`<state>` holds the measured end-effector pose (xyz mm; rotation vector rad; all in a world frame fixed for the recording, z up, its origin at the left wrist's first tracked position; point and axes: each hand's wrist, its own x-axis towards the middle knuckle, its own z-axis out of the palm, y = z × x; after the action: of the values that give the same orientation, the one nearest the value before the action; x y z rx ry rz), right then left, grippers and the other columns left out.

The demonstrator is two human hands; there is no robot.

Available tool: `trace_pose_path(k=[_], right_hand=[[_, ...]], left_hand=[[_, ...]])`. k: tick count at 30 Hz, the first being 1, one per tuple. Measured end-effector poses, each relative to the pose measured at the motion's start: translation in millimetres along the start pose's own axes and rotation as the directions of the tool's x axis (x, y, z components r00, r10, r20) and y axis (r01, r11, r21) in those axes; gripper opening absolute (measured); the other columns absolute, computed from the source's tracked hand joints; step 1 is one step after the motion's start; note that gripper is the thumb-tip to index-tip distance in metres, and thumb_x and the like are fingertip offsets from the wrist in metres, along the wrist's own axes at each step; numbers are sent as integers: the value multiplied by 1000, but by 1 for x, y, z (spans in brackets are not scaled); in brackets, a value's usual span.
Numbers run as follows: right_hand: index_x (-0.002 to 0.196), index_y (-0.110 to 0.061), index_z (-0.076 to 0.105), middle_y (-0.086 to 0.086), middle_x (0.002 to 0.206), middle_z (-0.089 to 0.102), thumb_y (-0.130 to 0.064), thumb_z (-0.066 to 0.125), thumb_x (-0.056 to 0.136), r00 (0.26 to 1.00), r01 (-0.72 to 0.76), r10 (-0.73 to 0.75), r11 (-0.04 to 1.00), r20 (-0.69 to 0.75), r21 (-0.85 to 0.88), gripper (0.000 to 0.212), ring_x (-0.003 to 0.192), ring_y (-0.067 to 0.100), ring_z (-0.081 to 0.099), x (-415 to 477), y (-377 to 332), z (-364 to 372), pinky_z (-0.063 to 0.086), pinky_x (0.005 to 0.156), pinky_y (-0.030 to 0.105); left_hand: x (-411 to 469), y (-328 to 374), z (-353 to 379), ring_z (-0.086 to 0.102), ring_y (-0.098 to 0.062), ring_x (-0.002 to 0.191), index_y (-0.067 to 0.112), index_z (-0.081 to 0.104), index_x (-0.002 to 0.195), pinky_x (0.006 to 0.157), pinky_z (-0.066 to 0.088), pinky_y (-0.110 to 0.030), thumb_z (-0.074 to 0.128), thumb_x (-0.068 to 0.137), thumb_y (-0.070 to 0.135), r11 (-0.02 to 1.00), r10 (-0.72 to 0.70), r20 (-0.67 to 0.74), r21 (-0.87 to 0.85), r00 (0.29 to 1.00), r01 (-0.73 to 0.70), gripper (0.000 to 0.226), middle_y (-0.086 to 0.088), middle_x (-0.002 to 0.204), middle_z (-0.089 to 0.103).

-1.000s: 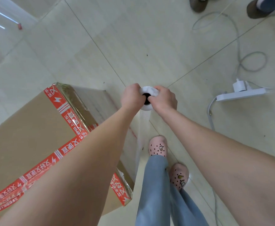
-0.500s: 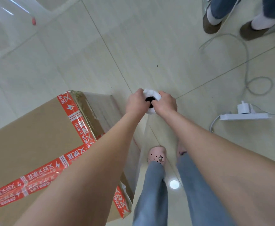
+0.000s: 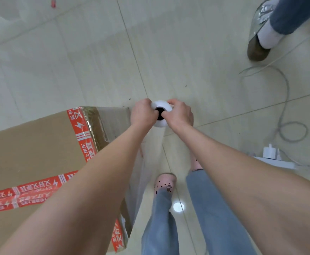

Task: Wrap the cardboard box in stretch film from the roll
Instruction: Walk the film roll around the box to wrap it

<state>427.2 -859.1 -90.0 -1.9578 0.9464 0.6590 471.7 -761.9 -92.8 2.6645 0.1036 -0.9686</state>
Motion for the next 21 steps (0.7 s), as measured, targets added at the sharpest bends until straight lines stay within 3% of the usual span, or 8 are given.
trace_pose_path(k=[3,7,11,15,18,21], right_hand=[[123,-22,56,1,114,65,-23,62,80,999,35,-36,999,23,29,43,105,23,59,9,-21,6,37,74,24],[98,-21,53,7,104,63,-33,58,85,984,36,-44,998,171,51,19,100,29,58,17,-47,23,33,67,26],[107,-13,53,14,113,61,-26,51,92,983,11,-15,1000,182,23,20,101,32,57,22,-60,30,35,69,28],[101,-14,51,15,109,61,-19,48,91,977,3,-1,1000,215,-12,12,91,32,54,20,-60,31,36,69,30],[106,-15,51,14,108,60,-17,45,90,973,-10,17,999,229,-33,18,84,29,49,20,-61,28,38,69,31],[114,-15,52,13,113,59,-16,45,89,967,-7,21,998,254,-55,26,95,32,56,25,-66,23,46,76,35]], left_hand=[[11,-12,-14,64,-35,84,3,56,89,74,52,-38,57,81,19,973,-180,-35,-149,983,173,18,-17,93,66],[24,-28,-30,66,-36,91,4,58,96,81,54,-39,55,83,30,905,-376,-4,-217,927,366,29,-18,99,68],[30,-27,-37,60,-33,95,3,56,99,66,40,-31,53,86,22,970,-240,-5,-42,971,239,23,-17,102,65],[34,-22,-43,55,-30,110,12,55,124,79,44,-36,47,84,8,993,-3,-3,119,1000,4,41,-12,118,62],[39,-17,-47,57,-29,104,13,61,114,78,47,-36,47,81,4,987,4,29,160,1000,-8,38,-11,111,64],[43,-13,-50,51,-27,85,23,58,97,66,41,-31,49,81,6,980,14,66,197,998,-27,25,-7,95,58]])
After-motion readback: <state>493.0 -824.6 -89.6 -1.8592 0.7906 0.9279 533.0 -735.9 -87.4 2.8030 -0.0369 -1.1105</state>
